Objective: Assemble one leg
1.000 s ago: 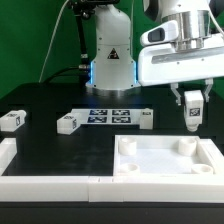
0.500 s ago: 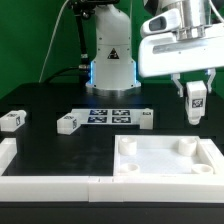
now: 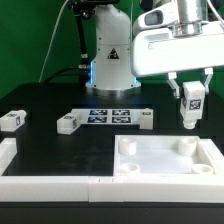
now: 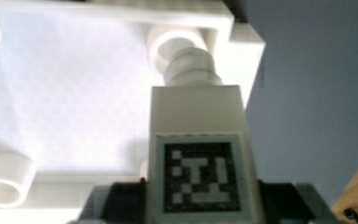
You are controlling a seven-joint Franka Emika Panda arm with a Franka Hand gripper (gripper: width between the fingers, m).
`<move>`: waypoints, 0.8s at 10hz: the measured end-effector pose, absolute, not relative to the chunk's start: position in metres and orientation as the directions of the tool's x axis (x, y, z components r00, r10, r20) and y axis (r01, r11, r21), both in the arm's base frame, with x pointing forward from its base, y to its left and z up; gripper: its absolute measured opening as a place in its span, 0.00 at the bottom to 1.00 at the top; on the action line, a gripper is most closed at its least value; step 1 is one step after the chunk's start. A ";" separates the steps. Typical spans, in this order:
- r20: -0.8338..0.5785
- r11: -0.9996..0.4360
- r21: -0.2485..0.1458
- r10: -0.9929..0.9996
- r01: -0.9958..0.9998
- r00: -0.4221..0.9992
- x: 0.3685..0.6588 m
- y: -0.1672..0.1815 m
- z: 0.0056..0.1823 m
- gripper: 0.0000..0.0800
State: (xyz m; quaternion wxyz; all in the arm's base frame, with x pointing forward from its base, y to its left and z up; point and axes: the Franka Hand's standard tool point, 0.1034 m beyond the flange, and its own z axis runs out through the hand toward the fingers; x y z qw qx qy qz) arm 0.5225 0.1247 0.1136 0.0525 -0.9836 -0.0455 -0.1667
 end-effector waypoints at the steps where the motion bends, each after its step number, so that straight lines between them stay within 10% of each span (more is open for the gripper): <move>1: 0.331 -0.990 -0.088 0.072 0.107 0.941 0.522 0.125 0.113 0.36; 4: 0.331 -0.990 -0.086 0.075 0.109 0.940 0.523 0.123 0.113 0.36; 8: 0.354 -0.973 -0.050 0.193 0.225 0.915 0.596 0.112 0.118 0.36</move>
Offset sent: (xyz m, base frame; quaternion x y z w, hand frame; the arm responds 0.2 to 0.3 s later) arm 0.0000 0.0000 0.0000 0.0000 0.0000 0.0000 1.0000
